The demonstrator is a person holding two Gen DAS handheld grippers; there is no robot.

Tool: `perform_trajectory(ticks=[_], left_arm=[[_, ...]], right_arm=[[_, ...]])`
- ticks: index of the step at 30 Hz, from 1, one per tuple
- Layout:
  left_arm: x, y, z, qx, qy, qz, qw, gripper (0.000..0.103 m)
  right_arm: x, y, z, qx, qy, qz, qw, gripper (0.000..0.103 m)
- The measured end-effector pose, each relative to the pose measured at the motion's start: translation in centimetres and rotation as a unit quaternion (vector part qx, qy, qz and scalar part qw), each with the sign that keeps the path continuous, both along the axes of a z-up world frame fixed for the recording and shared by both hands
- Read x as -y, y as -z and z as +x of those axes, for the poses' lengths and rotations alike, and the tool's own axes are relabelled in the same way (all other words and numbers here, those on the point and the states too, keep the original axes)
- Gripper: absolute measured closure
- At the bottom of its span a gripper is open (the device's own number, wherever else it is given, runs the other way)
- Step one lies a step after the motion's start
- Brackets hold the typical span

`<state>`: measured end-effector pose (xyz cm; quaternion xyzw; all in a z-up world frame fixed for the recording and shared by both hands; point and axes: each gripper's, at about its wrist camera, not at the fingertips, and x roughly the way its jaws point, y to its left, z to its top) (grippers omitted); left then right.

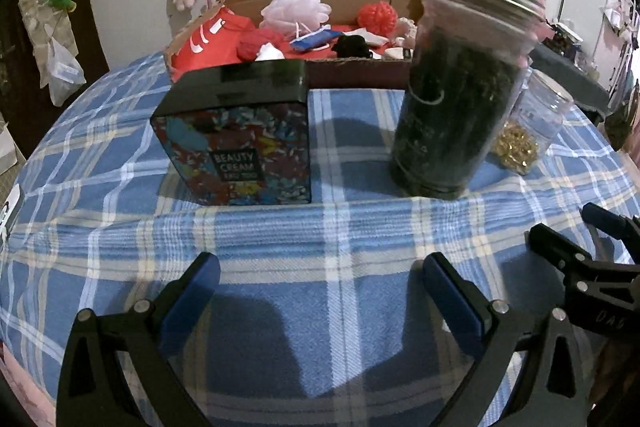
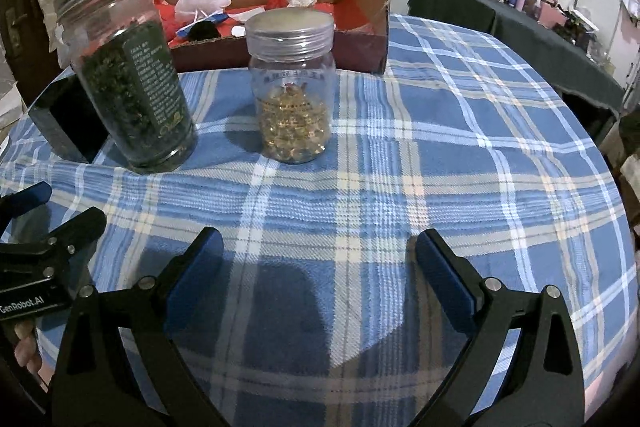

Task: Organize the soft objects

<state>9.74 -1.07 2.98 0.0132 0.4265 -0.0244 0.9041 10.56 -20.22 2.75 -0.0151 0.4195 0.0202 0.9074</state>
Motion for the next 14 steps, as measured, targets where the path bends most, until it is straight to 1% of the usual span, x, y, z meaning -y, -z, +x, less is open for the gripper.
perform_trajectory(ticks=[14], left_arm=[[-0.1,-0.03,-0.15,0.003,-0.007,-0.002,1.0,0.0]], right_arm=[[-0.07,0.02,-0.02,0.003,0.001,-0.001,1.0,0.004]])
